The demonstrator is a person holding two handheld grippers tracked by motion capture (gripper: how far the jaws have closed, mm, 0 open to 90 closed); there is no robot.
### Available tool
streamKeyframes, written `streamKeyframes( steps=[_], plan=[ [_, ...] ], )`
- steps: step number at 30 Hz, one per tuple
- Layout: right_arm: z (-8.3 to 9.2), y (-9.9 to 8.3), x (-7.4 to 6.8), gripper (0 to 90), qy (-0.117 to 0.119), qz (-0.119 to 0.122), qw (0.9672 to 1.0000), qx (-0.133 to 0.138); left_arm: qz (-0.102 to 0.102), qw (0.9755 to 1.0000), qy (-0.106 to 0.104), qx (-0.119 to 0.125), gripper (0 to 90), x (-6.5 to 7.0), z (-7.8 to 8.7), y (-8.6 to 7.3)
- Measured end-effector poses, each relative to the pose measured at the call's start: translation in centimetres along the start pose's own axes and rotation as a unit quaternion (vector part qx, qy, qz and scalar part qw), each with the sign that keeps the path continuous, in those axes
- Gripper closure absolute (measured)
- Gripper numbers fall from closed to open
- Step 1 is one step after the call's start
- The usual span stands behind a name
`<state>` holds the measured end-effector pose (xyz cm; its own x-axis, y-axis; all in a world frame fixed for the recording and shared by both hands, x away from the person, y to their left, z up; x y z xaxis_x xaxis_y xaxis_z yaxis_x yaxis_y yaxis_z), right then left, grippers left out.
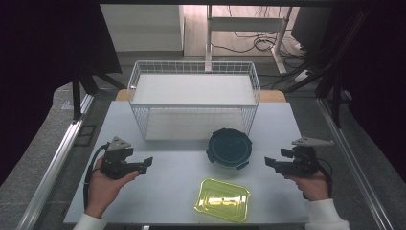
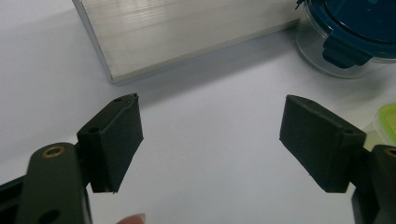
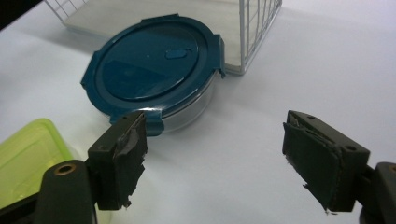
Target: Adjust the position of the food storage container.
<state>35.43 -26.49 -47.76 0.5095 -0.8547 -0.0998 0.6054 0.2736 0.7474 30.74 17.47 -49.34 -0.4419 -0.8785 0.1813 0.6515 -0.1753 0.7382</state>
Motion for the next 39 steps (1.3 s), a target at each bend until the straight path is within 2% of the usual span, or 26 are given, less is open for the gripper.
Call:
streamKeyframes(
  steps=[5,11,13,16,25,32,35,39],
  plan=[
    [-0.5,-0.2,0.0,21.2,-0.001,0.008,0.9999,-0.009,-0.002,1.0,-0.002,0.004,19.8,0.2,0.1,0.2],
    [-0.4,-0.1,0.1,19.4,-0.012,0.017,0.9998,-0.002,0.011,0.9999,-0.006,0.01,19.8,0.0,0.4,-0.4],
    [-0.3,-0.1,0.1,19.3,-0.016,0.016,0.9997,-0.001,0.01,0.9999,-0.006,0.011,20.3,0.1,0.4,-0.4],
    [-0.3,0.0,0.2,21.8,-0.015,0.012,0.9998,-0.004,-0.003,1.0,-0.005,0.007,20.3,0.5,0.5,-0.6],
    [-0.8,0.2,0.1,25.8,-0.018,0.022,0.9994,-0.018,0.001,0.9999,-0.014,0.002,20.2,0.8,0.0,-0.7],
    [-1.9,1.5,0.3,28.0,-0.023,0.022,0.9991,-0.028,-0.002,0.9998,-0.02,-0.003,20.2,1.1,-0.4,-0.8],
    [-3.0,2.2,0.7,31.5,-0.033,0.024,0.9981,-0.046,-0.001,0.9997,-0.021,-0.008,20.2,1.0,-0.6,-1.0],
    [-4.7,3.1,1.9,39.4,-0.047,0.007,0.997,-0.062,-0.002,0.9997,-0.023,-0.01,20.1,1.0,-0.6,-1.2]
  ],
)
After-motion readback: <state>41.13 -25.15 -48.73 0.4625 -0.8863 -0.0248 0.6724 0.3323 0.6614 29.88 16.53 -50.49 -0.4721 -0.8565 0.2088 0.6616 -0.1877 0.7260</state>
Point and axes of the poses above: each handheld gripper's, and its own axes: z roughly backward along the jaws, y roughly out of its top, x roughly to its right, the point moved 8 cm from there along -z, roughly forward along the jaws, and after that the axes turned 4 degrees about -y, right-handed, at the moved point
